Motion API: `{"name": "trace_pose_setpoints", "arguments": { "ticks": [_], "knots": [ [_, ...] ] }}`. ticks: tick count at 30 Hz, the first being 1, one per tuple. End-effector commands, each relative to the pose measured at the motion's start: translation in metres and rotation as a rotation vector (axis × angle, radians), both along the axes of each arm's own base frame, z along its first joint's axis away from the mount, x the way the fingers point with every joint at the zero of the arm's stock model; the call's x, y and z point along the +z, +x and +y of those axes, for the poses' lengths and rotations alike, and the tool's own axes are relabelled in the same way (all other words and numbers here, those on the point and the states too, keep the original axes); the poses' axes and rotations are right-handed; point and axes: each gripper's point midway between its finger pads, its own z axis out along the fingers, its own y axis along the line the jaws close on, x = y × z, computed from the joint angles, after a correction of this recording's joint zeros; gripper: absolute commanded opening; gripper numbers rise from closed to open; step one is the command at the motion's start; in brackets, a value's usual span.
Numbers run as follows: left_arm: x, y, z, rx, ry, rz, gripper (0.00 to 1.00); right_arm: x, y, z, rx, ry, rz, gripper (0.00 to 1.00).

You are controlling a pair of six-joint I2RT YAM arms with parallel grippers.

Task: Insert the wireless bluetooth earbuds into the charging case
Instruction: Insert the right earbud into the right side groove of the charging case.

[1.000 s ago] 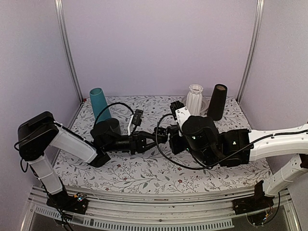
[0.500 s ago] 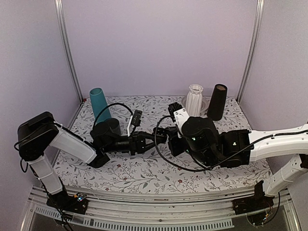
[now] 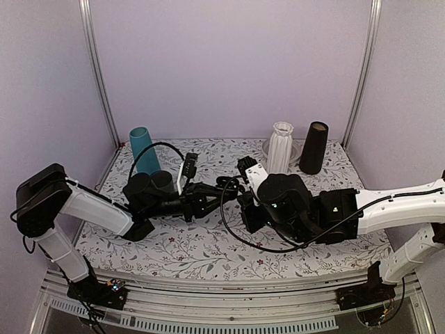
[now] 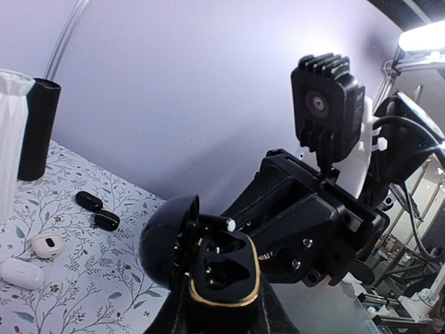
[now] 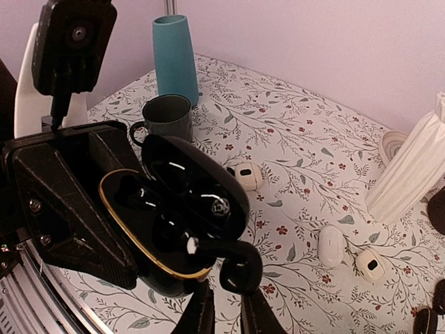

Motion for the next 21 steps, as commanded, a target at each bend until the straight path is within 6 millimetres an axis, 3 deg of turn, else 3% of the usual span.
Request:
{"name": "trace_pose_setpoints", "arguments": {
  "ticks": [1, 21],
  "knots": [
    [0.003, 0.001, 0.003, 0.025, -0.001, -0.037, 0.0, 0.014, -0.006, 0.008, 0.032, 0.055, 0.021, 0.15],
    [-0.01, 0.004, 0.001, 0.032, 0.035, -0.024, 0.0, 0.029, 0.006, -0.006, 0.024, 0.132, 0.036, 0.17]
  ]
}}
